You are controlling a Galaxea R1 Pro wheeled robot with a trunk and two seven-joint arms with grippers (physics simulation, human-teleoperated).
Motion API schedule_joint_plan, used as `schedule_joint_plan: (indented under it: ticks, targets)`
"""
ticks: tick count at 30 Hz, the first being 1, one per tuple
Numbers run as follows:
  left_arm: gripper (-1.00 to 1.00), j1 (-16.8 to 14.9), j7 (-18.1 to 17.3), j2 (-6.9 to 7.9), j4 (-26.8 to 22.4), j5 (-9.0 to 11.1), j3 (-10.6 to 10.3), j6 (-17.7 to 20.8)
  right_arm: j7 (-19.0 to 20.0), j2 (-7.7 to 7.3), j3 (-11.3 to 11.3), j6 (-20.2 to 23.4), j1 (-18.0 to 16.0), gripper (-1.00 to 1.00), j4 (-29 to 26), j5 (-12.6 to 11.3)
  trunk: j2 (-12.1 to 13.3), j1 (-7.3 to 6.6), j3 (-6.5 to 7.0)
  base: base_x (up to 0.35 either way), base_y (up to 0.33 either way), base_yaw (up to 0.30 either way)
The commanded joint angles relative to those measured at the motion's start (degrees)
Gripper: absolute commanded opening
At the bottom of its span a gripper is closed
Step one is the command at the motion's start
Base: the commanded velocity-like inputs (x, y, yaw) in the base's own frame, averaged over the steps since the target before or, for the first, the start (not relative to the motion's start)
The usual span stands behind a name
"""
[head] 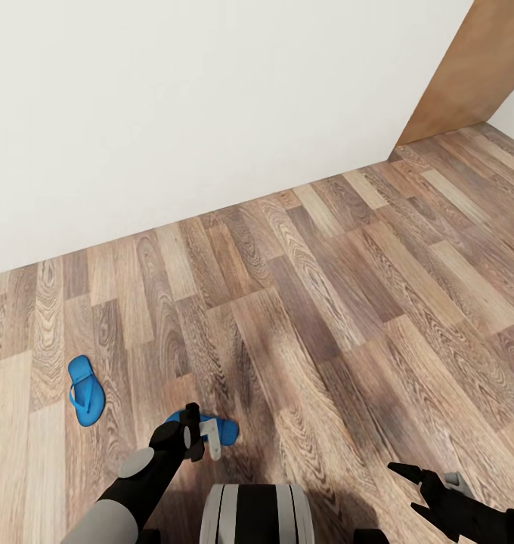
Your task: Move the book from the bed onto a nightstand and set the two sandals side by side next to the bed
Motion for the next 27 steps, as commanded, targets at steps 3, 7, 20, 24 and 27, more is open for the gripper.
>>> schedule_joint_plan:
  ticks: [3, 7, 20, 24, 27]
  targets:
    - [1.0, 0.0, -0.3, 0.01, -0.1, -0.3, -0.1, 0.3, 0.0, 0.0, -0.1, 0.3, 0.0, 1.0, 0.0, 0.0, 0.0, -0.01, -0.03, 0.0, 0.0, 0.0]
    - [1.0, 0.0, -0.3, 0.01, -0.1, -0.3, 0.0, 0.3, 0.0, 0.0, -0.1, 0.3, 0.0, 1.0, 0.0, 0.0, -0.1, 0.07, -0.7, 0.0, 0.0, 0.0]
    - [1.0, 0.0, -0.2, 0.01, -0.1, -0.3, -0.1, 0.3, 0.0, 0.0, -0.1, 0.3, 0.0, 1.0, 0.0, 0.0, -0.1, 0.17, -1.58, 0.0, 0.0, 0.0]
    - [1.0, 0.0, -0.2, 0.01, -0.1, -0.3, -0.1, 0.3, 0.0, 0.0, -0.1, 0.3, 0.0, 1.0, 0.0, 0.0, -0.1, 0.17, -1.58, 0.0, 0.0, 0.0]
    - [1.0, 0.0, -0.2, 0.01, -0.1, -0.3, -0.1, 0.3, 0.0, 0.0, -0.1, 0.3, 0.0, 1.0, 0.0, 0.0, -0.1, 0.17, -1.58, 0.0, 0.0, 0.0]
